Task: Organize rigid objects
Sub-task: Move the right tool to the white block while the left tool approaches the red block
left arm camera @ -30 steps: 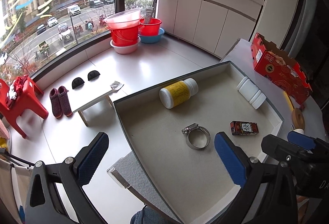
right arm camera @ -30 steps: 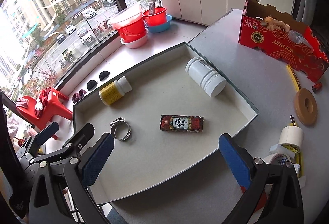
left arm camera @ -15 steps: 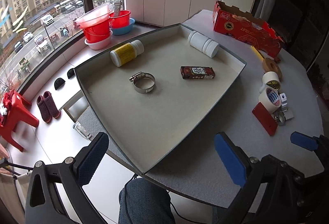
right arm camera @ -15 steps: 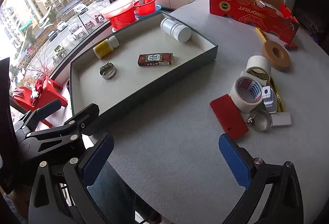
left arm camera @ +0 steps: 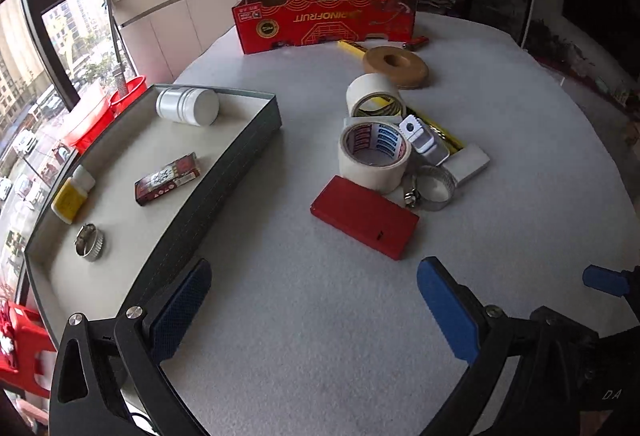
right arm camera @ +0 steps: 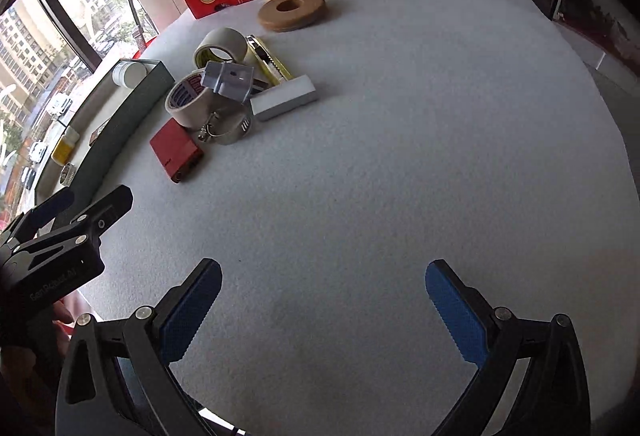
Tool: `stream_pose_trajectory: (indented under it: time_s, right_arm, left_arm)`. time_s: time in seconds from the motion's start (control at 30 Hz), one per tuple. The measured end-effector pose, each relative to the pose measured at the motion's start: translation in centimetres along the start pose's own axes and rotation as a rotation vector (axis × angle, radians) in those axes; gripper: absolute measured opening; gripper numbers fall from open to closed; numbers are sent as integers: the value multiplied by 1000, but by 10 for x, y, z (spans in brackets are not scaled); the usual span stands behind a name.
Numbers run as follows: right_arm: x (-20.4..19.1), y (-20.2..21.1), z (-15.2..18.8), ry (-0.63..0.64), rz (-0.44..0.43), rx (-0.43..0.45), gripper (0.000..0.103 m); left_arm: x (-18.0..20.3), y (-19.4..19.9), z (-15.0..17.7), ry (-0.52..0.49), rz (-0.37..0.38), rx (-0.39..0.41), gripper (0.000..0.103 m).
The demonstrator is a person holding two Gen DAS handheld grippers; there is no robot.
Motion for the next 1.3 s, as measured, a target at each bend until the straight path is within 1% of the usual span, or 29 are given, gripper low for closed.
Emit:
stream_pose_trajectory:
  time_s: [0.07, 0.13, 0.2, 0.27, 0.4, 0.47, 0.5, 0.57, 0.63, 0.67, 0.73, 0.87, 0.97, 1.07, 1.13, 1.17, 1.23, 1.3]
  right_arm:
    - [3, 2, 1, 4, -5, 11, 103]
    - [3, 3, 1, 24, -17, 9, 103]
    - [3, 2, 2, 37, -30, 9, 103]
    - [2, 0, 0, 56, -20, 15, 103]
    - [5, -4, -4, 59, -12, 16, 103]
    - [5, -5, -6, 59, -10, 15, 103]
    - [5, -6, -7, 59, -10, 14, 103]
    - [5, -6, -8, 60, -10, 15, 103]
    - [4, -8, -9, 74, -7, 16, 103]
    - [3, -9, -10, 83, -7, 17, 103]
    - [1, -15, -16, 103, -6, 20, 103]
    - [-2, -29, -31, 123, 11, 26, 103]
    - [-3, -35, -41, 126, -26, 69, 103]
    - [-9, -45, -50, 189, -27, 41, 103]
    - [-13, -53, -60, 191, -36, 40, 103]
    - [-15, -57, -66, 187, -33, 41, 103]
    - [-16, -63, -75, 152, -65, 55, 103]
    - [-14, -68, -82, 145, -25, 58, 103]
  left_arm:
    - [14, -12, -5, -82, 40, 12, 103]
    - [22, -24, -7, -141, 67, 11, 103]
    - [24, -36, -7, -179, 73, 2, 103]
    - [24, -45, -8, -191, 83, -1, 103]
    - [26, -53, -13, -180, 119, 14, 103]
    - [22, -56, -14, -157, 109, 34, 103]
    - [17, -57, -14, -128, 89, 40, 103]
    - [5, -58, -11, -52, 59, 22, 103]
    - [-6, -59, -8, 15, 44, 10, 103]
    - [-8, -59, -6, 31, 49, 9, 103]
    - [-7, -57, -6, 21, 48, 15, 103]
    - [6, -58, -10, -47, 67, 23, 103]
    - [13, -62, -14, -72, 90, 21, 103]
    - [12, -65, -13, -49, 122, 6, 103]
    - [9, -68, -13, -22, 144, -8, 103]
    - [6, -68, -13, -9, 139, -11, 103]
    - [1, -69, -12, 14, 125, -13, 103]
    - [2, -69, -12, 6, 122, -12, 103]
Point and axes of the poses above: each gripper's, at about its wrist camera, not at the fingertips, and y roughly against the way its jaws point, x to its right, z to its underside, the point moved 6 cm from there along -y, roughly the way its jaws point, and after that the axes turned 13 degrees about x, right-handed, at the moved point
